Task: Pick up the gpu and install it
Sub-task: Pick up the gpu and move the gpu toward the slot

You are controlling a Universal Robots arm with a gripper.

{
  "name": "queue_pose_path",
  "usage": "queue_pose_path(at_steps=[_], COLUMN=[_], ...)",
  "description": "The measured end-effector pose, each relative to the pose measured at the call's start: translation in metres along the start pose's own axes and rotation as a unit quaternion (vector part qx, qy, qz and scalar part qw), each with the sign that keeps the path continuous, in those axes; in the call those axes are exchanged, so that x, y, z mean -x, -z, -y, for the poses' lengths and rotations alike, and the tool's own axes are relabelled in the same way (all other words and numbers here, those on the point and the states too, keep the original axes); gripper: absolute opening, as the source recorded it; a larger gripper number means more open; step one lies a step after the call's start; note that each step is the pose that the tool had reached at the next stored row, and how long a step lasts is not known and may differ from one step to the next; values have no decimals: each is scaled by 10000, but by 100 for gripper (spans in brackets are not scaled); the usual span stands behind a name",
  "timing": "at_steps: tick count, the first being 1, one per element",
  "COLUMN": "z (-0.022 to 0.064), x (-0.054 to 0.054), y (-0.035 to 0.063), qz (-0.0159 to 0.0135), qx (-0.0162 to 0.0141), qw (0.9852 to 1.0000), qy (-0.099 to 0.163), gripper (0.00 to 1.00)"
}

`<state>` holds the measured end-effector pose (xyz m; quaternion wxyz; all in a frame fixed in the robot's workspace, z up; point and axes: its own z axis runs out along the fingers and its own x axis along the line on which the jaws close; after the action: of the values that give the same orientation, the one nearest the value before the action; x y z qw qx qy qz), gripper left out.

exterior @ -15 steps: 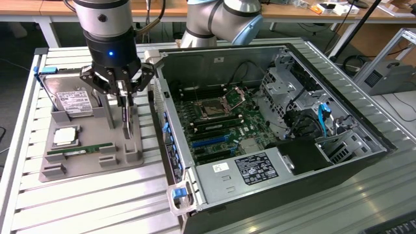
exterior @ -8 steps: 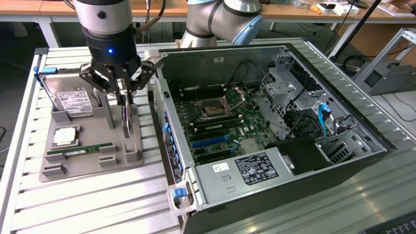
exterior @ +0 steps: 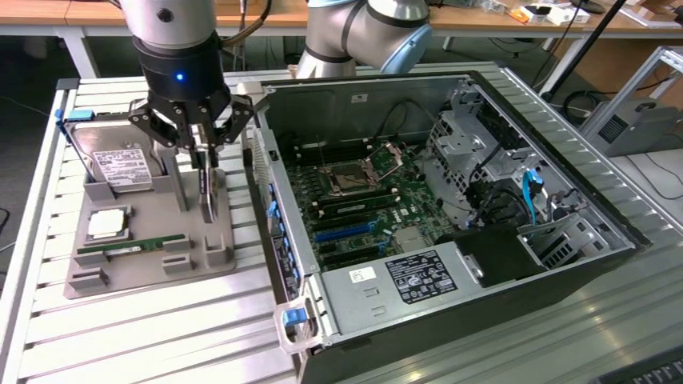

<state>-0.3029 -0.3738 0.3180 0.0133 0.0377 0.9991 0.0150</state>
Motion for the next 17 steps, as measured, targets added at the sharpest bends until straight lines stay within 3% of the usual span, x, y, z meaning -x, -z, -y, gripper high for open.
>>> queue_pose_path(at_steps=[17], z=[-2], x=[3], y=[132], qz=[-1], qx=[13], qw=[10000], qy=[0], gripper=[27])
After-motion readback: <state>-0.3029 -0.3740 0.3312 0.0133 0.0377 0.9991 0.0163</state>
